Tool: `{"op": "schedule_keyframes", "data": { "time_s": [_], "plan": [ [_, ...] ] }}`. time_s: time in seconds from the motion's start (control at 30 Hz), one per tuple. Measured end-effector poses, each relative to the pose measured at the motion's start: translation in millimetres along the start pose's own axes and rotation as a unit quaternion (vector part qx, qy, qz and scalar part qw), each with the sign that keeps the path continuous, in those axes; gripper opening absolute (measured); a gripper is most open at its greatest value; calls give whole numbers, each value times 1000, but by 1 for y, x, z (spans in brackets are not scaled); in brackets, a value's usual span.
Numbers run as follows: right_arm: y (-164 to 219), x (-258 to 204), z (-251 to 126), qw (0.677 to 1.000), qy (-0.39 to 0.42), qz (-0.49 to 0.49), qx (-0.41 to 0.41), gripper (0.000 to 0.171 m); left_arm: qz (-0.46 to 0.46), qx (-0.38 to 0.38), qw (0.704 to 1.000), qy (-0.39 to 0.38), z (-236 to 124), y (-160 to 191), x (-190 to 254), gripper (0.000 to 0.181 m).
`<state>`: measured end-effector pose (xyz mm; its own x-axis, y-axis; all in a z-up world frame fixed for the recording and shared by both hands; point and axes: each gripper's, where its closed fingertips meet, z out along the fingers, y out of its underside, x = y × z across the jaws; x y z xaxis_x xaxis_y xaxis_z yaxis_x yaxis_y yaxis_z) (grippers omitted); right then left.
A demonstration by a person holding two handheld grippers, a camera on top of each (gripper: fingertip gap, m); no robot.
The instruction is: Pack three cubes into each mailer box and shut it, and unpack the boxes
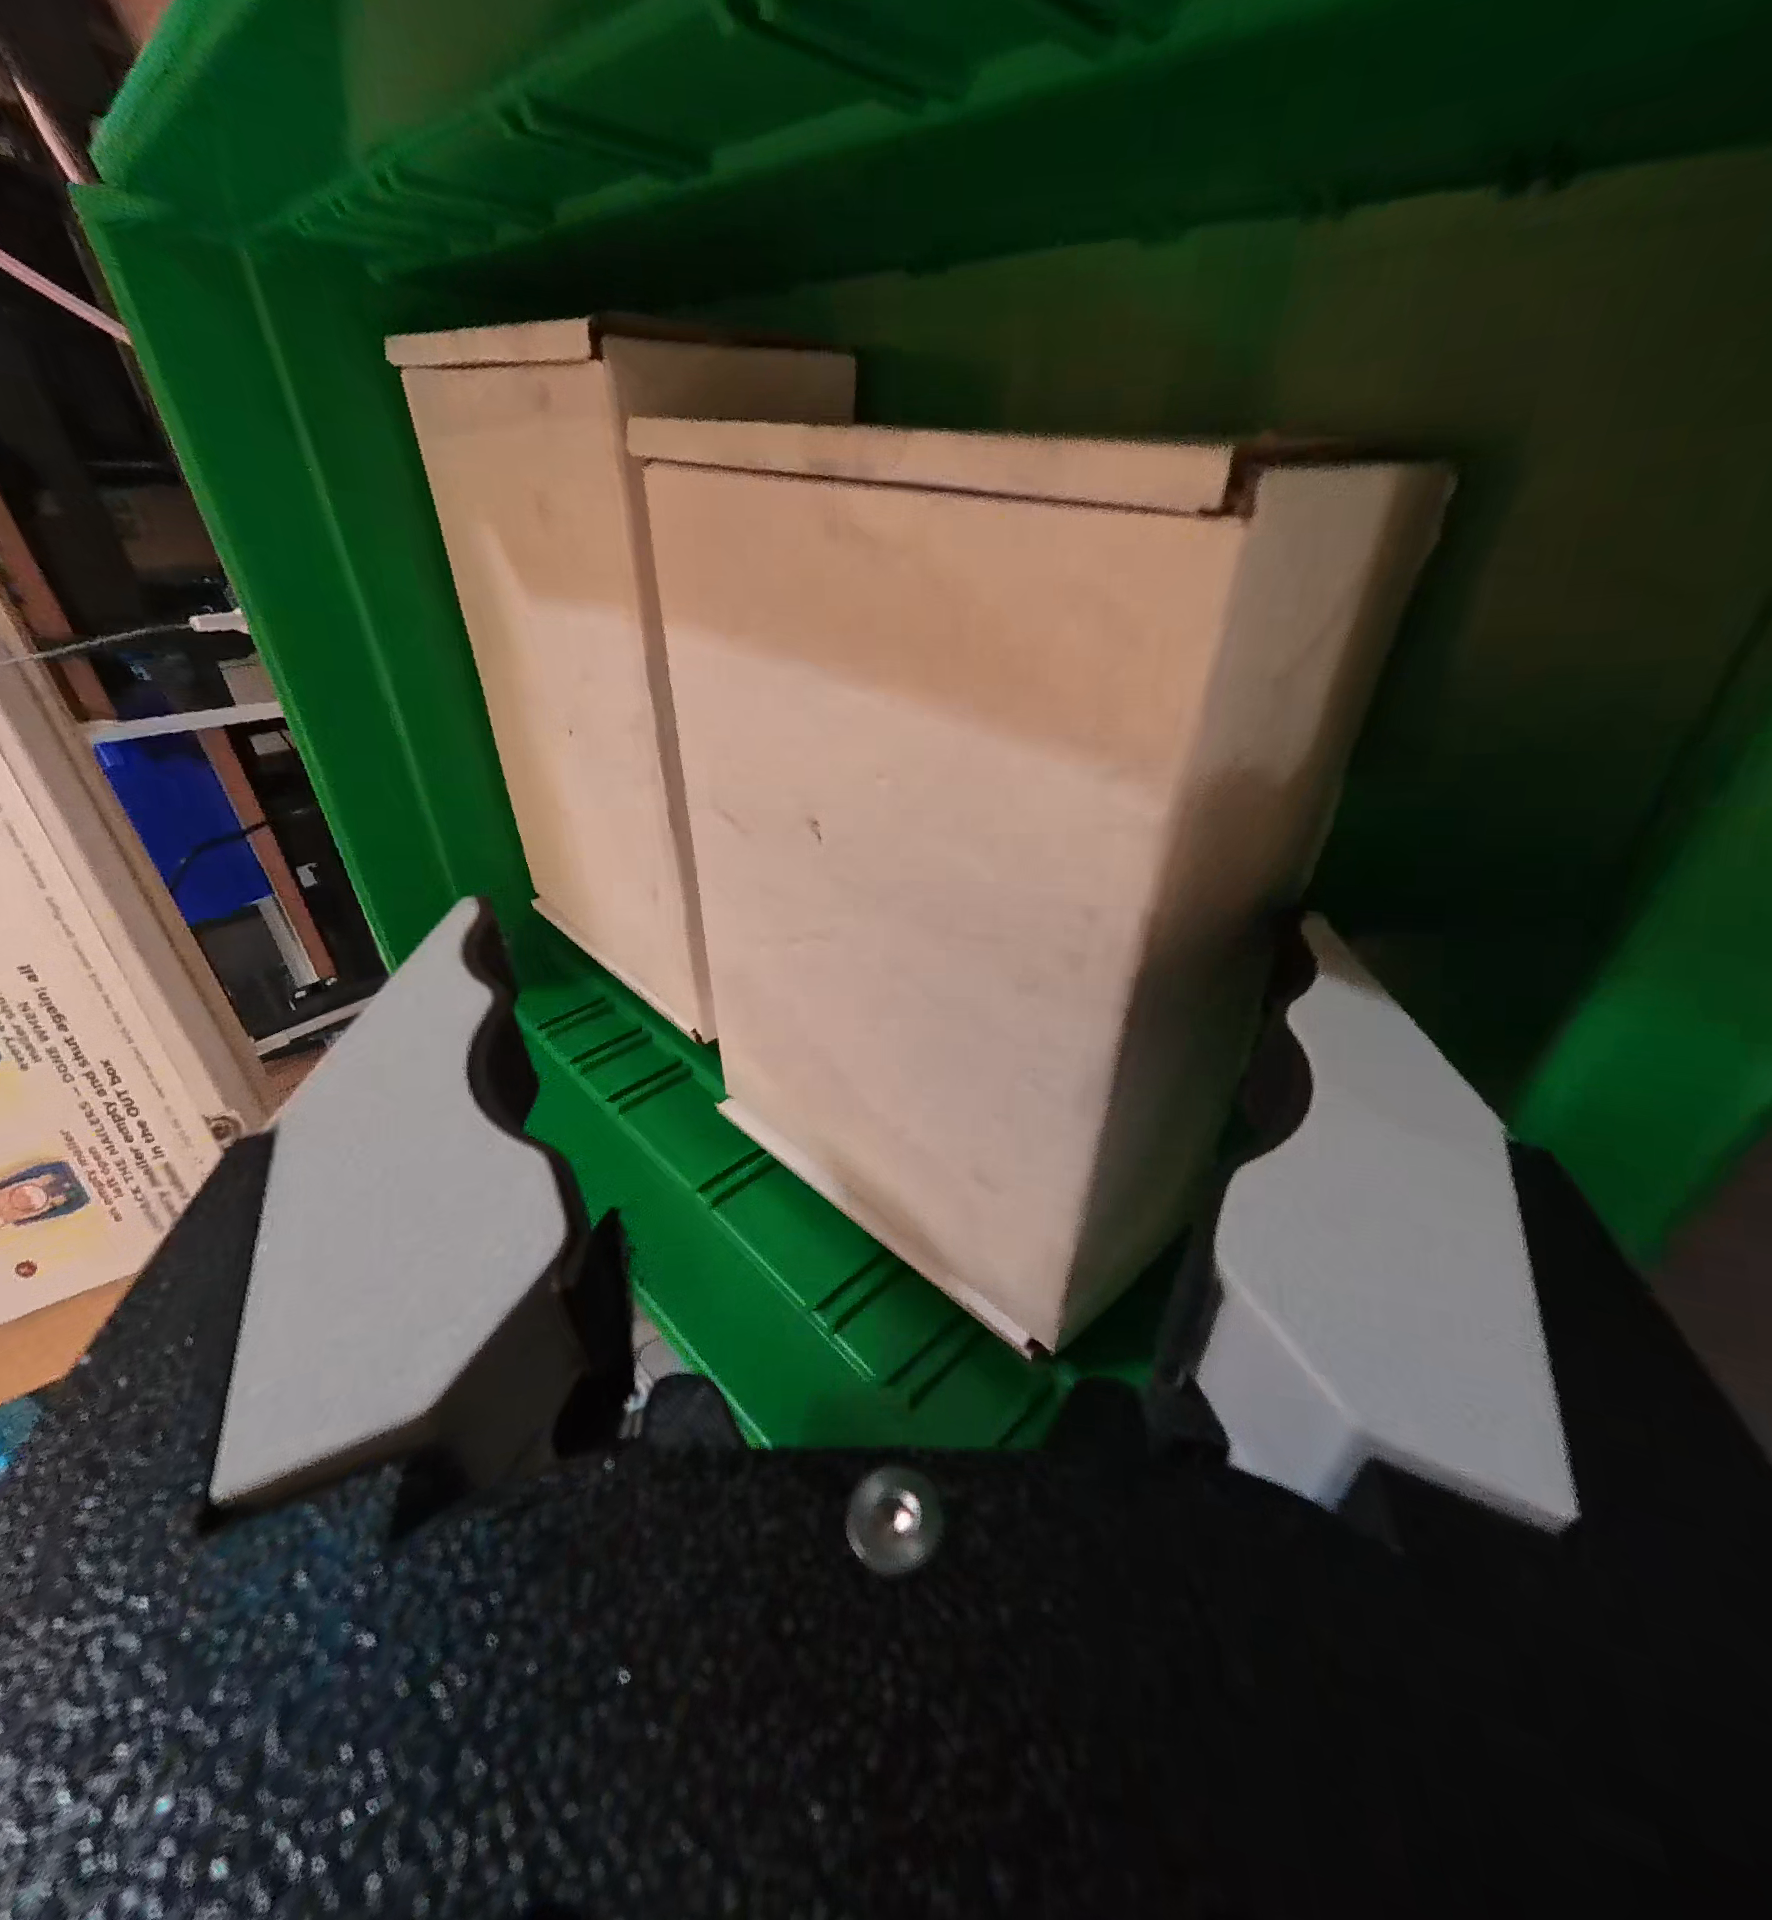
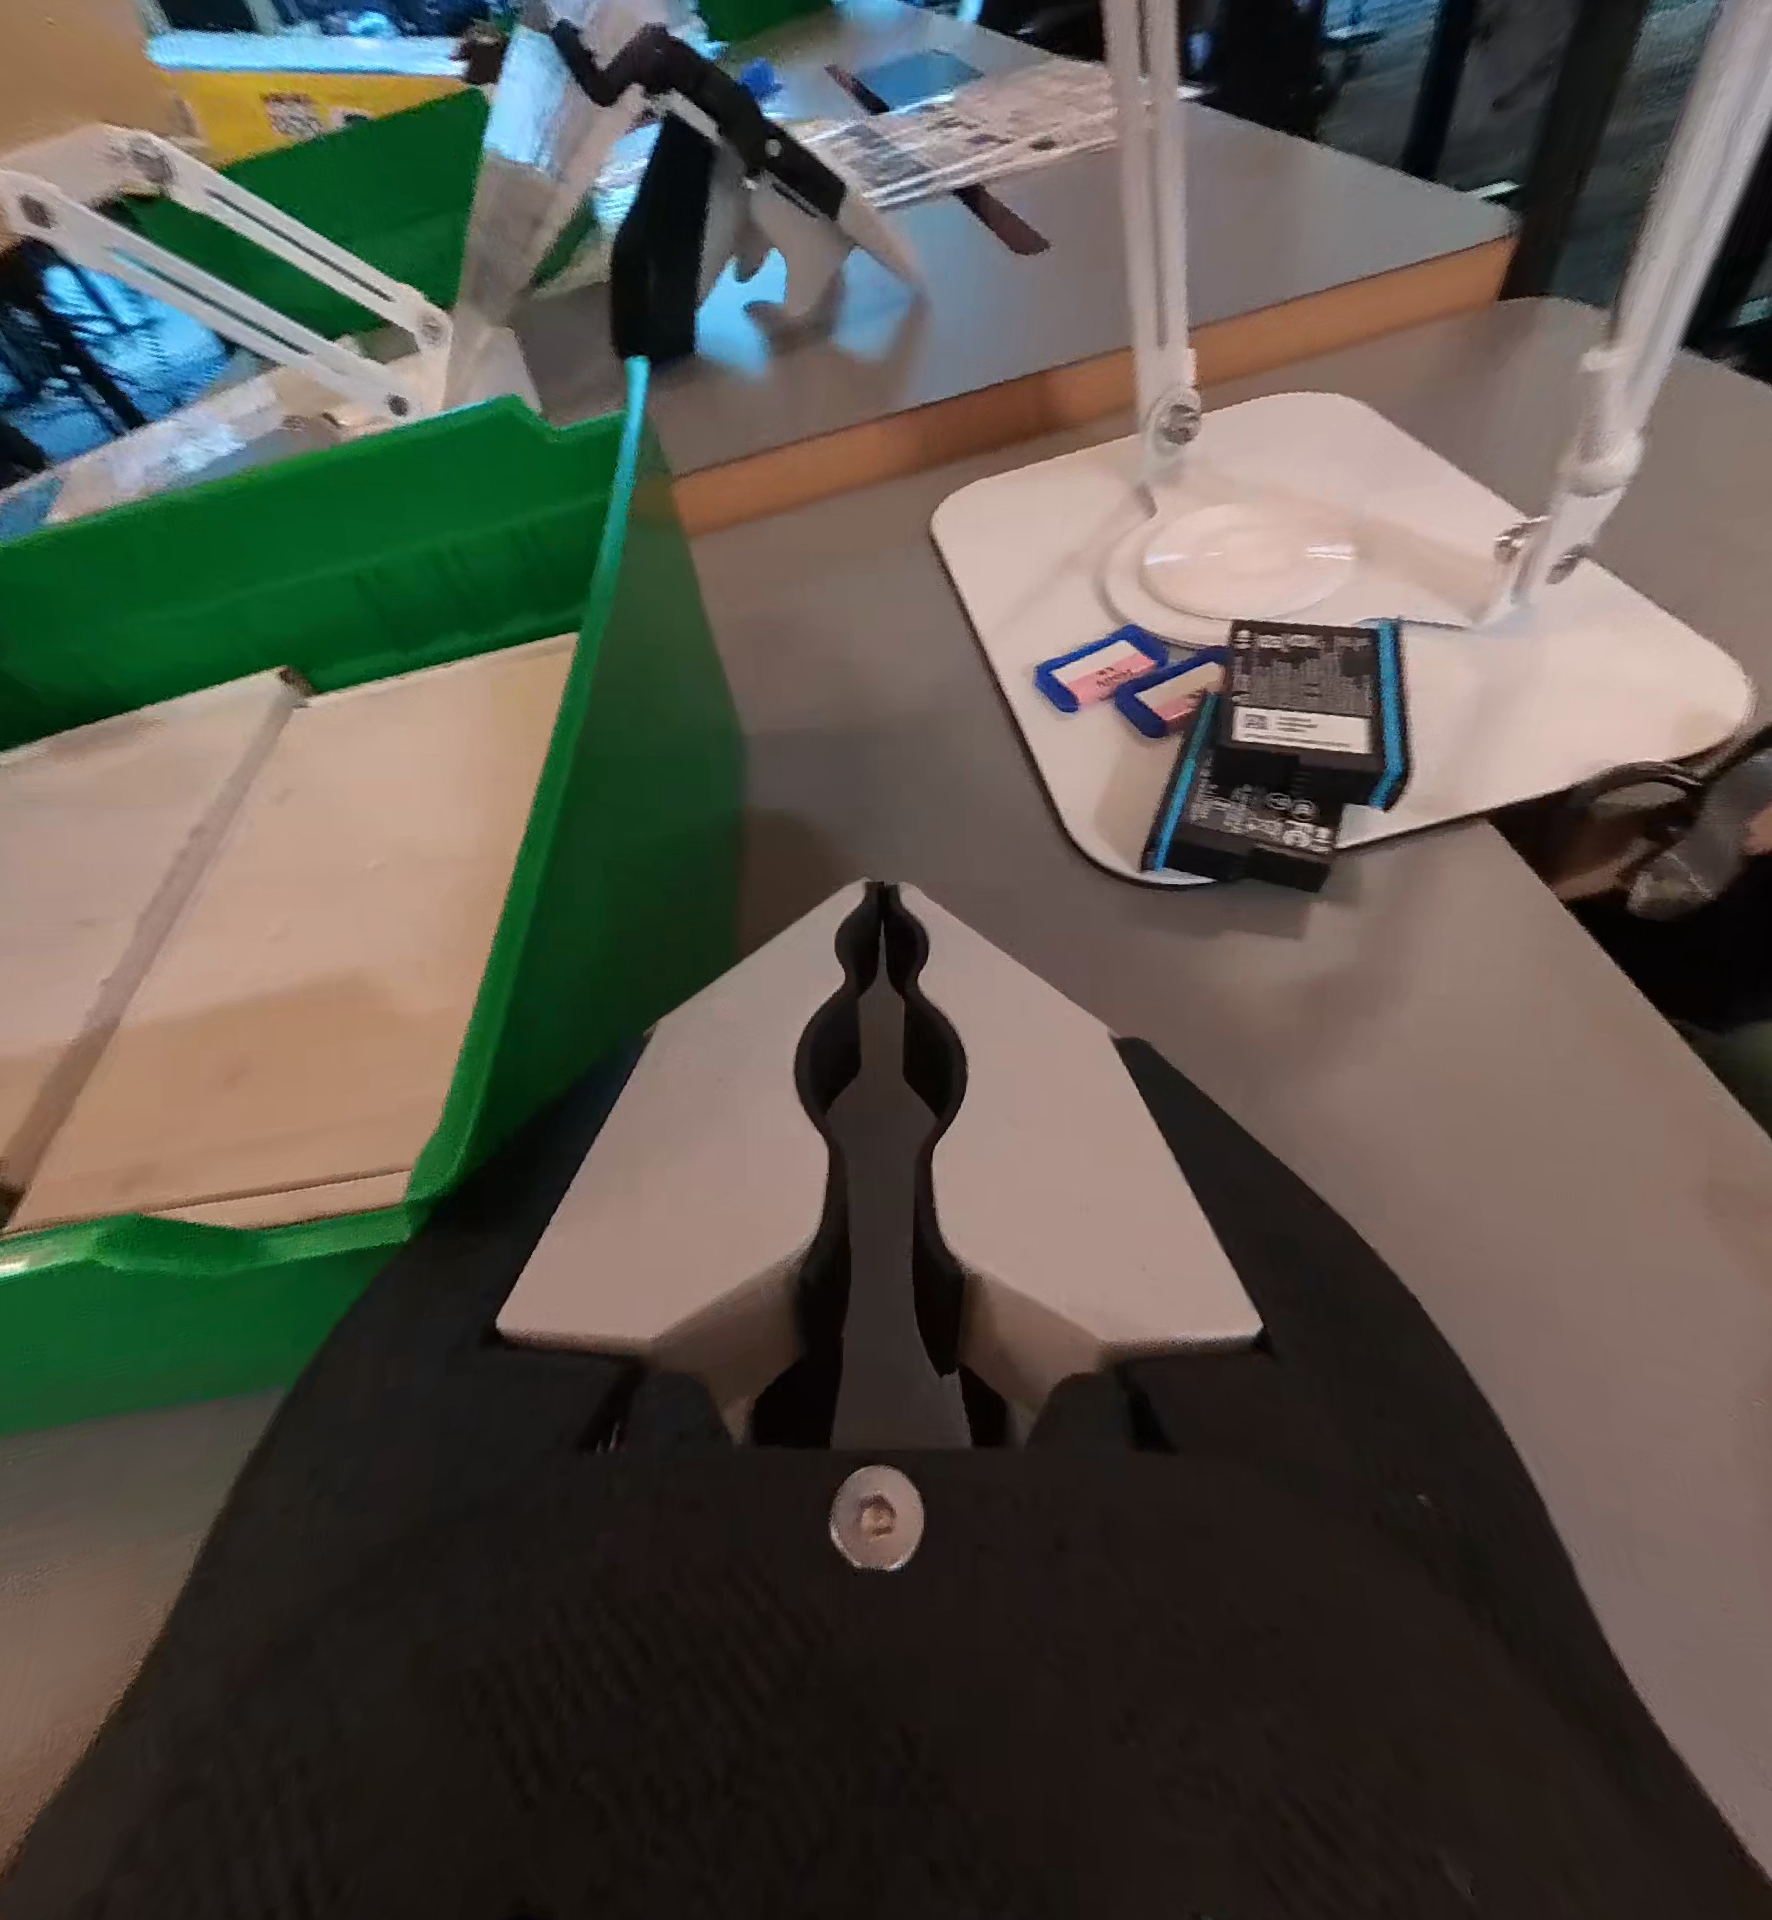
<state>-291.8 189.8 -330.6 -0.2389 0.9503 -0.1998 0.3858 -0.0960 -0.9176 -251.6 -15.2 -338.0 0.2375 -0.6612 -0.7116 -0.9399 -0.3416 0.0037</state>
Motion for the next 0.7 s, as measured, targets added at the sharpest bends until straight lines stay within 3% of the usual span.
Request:
{"op": "schedule_keyframes", "data": {
  "time_s": [0.17, 0.5, 0.7],
  "plan": [
    [1, -4, 0, 1000, -20, 11, 0, 0, 3, 24, 999, -31, -4, -5, -8, 144],
    [-7, 3, -7, 997, -29, 59, 36, 0, 24, 75, 972, -221, -40, -16, -37, 146],
    [-11, 5, -13, 993, -45, 91, 58, 0, 31, 94, 953, -285, -52, -20, -49, 148]
  ]
}}
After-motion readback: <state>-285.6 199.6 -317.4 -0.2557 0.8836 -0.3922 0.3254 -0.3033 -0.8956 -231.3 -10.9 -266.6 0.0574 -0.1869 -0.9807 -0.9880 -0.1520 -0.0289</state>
